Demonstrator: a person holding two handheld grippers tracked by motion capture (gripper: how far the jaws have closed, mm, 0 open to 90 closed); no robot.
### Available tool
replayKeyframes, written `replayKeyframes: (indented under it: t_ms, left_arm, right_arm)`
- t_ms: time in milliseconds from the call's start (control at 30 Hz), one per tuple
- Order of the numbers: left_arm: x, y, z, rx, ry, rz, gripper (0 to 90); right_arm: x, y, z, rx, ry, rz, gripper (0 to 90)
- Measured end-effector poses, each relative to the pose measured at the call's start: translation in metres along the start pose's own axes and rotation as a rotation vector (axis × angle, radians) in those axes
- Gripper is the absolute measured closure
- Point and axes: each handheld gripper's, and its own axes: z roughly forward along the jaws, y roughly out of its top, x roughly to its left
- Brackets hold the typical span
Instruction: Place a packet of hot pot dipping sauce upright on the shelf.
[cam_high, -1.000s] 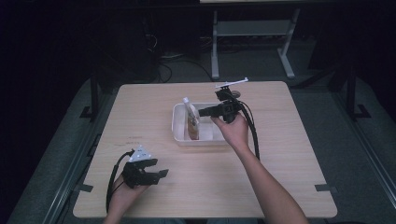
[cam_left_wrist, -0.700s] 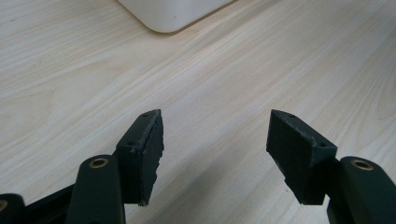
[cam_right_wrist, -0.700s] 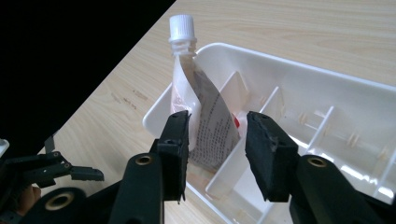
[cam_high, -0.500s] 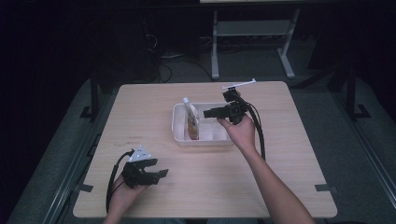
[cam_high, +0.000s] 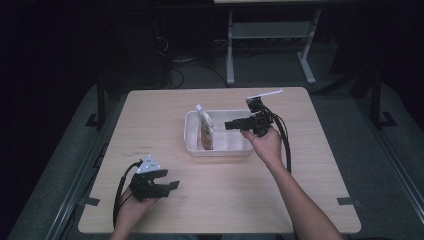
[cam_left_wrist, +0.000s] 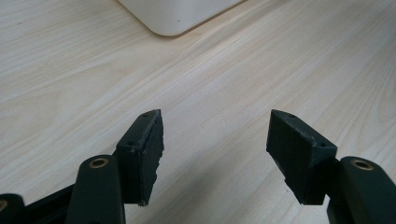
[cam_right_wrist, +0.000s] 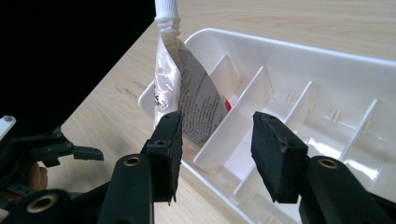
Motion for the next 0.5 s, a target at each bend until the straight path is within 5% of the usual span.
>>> replayKeyframes:
  t_ms: [500]
  left_arm:
    - [0.001,0.000,-0.001,0.000,0.001,0.000,35.6]
  right_arm:
    - [-0.007,-0.011,-0.010,0.010,0.013,0.000,48.8]
